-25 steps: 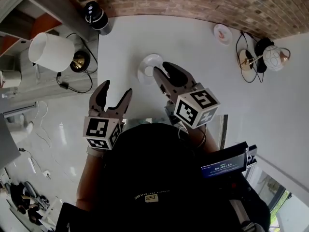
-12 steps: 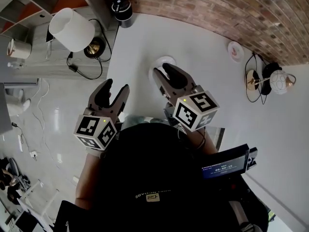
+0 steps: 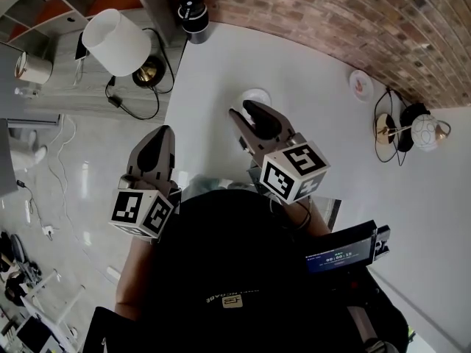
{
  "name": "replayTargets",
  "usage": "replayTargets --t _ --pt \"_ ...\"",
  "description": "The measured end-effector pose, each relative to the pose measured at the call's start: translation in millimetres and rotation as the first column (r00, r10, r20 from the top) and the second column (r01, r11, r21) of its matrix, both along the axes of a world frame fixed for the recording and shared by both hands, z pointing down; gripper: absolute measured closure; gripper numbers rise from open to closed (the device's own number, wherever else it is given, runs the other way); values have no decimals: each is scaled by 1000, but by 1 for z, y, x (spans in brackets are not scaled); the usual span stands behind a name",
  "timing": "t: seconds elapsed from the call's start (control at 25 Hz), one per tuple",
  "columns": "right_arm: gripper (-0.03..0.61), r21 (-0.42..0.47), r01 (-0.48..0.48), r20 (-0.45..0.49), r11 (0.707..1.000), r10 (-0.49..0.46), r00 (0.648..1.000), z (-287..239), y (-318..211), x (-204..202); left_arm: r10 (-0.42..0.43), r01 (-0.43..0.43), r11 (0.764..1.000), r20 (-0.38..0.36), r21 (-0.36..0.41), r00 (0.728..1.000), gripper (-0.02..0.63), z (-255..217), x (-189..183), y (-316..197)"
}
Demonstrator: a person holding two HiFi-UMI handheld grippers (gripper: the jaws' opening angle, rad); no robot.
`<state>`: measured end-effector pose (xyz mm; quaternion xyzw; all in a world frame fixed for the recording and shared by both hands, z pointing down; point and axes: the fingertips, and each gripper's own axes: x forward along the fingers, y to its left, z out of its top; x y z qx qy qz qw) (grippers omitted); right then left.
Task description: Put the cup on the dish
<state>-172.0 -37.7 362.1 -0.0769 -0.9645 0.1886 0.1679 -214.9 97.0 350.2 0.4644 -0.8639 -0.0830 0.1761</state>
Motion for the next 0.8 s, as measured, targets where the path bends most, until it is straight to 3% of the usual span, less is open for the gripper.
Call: replayTargets --t 0.32,0.48,0.68,0.8 --pt "431 -9 -25 -2 1000 25 1000 1 -11 0 65 -65 998 -14 22 998 607 -3 3 -15" --pt "431 -12 -44 -1 999 44 999 1 -20 2 96 -92 994 -73 52 993 607 3 2 -25" --pt "431 -13 -65 -6 998 65 998 3 -30 7 127 -127 992 -79 2 989 607 12 3 -37" --pt "431 -16 -73 -9 997 73 997 5 -33 9 135 -134 991 -86 20 987 607 10 4 -40"
